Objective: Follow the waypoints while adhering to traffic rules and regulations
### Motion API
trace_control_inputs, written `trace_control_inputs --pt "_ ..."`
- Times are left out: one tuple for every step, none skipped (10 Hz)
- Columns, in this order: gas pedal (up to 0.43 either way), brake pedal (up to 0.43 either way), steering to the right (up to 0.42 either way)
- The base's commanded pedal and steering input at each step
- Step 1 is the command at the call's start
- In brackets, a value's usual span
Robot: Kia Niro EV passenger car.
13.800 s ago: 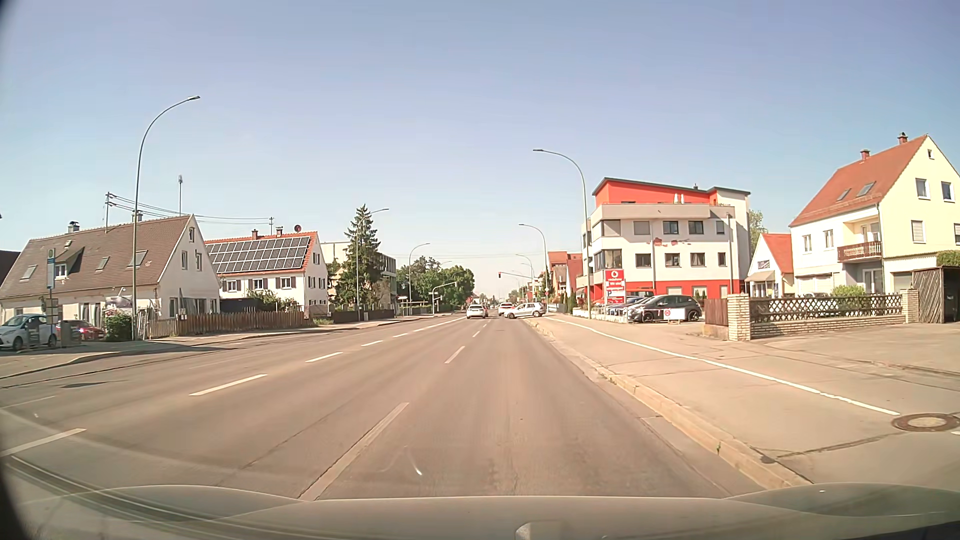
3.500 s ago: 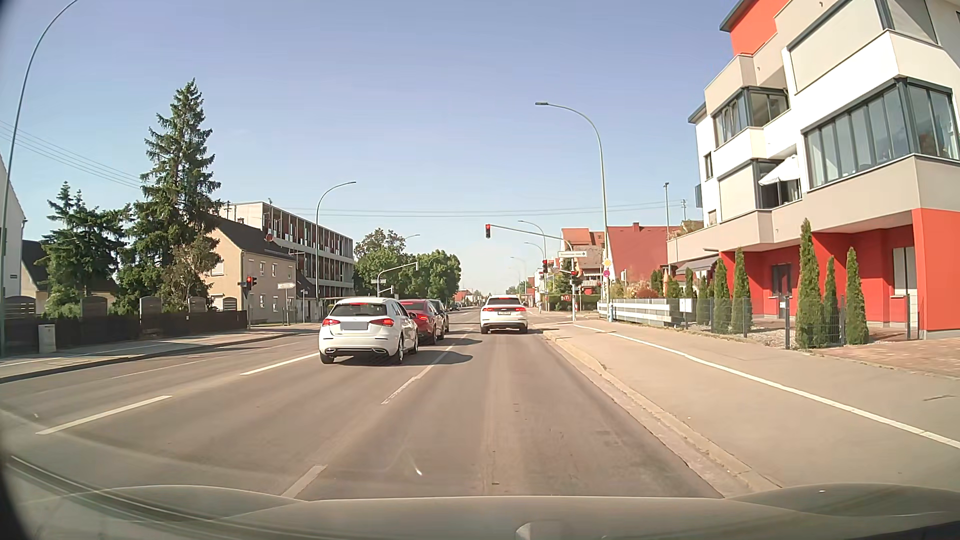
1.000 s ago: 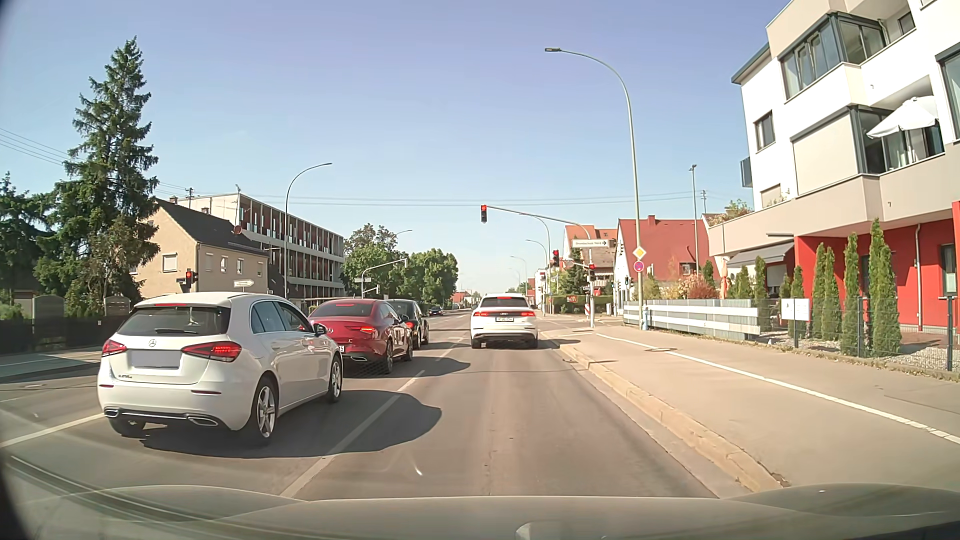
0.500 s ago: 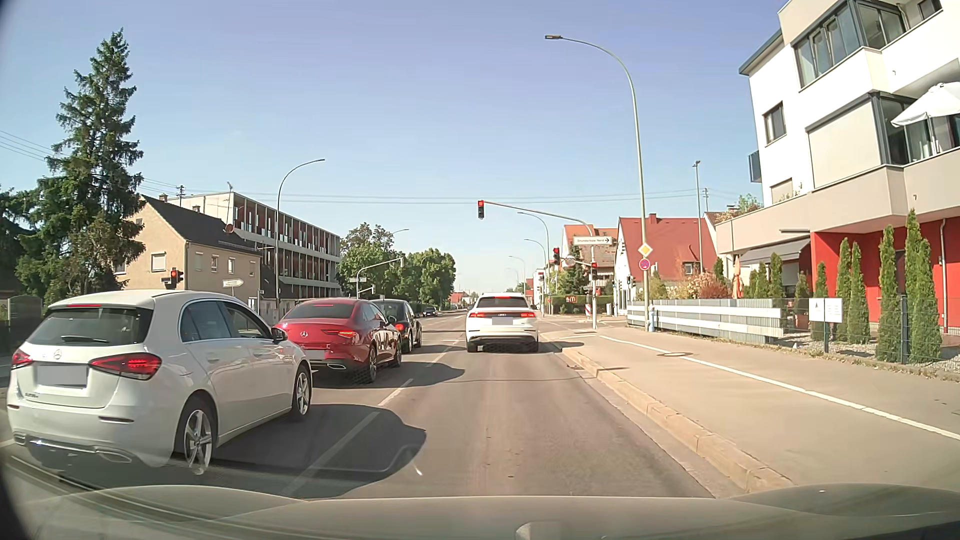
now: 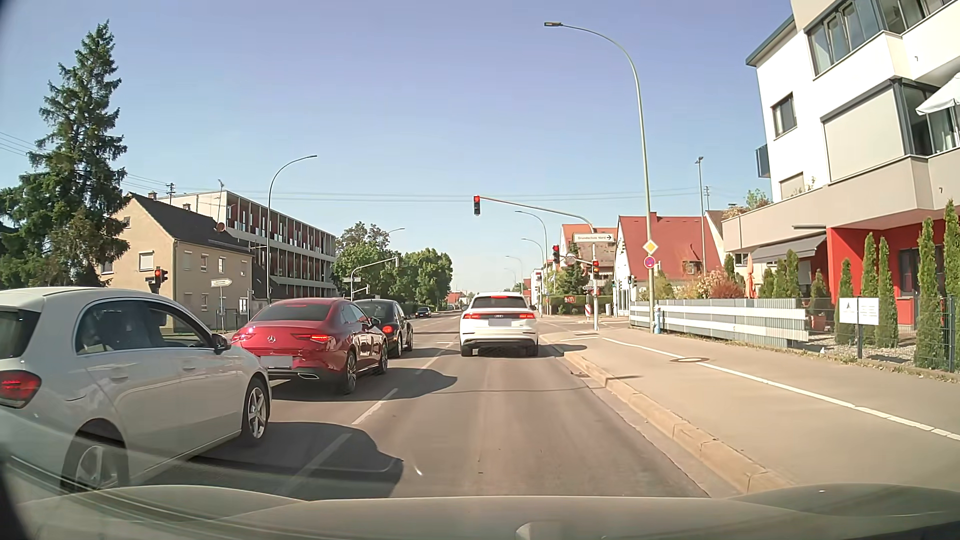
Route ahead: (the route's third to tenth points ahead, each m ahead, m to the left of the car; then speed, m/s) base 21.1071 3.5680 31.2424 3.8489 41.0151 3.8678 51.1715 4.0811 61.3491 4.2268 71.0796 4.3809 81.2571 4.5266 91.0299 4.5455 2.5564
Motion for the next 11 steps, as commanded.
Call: trace_control_inputs --pt "0.0 0.085 0.014" --pt "0.0 0.085 0.014" --pt "0.0 0.073 0.014" --pt "0.0 0.018 0.014" --pt "0.0 0.0 0.014" --pt "0.0 0.0 0.014" --pt "0.0 0.0 0.013" --pt "0.0 0.012 0.012" --pt "0.0 0.055 0.009" --pt "0.0 0.098 0.003" --pt "0.0 0.116 0.0"
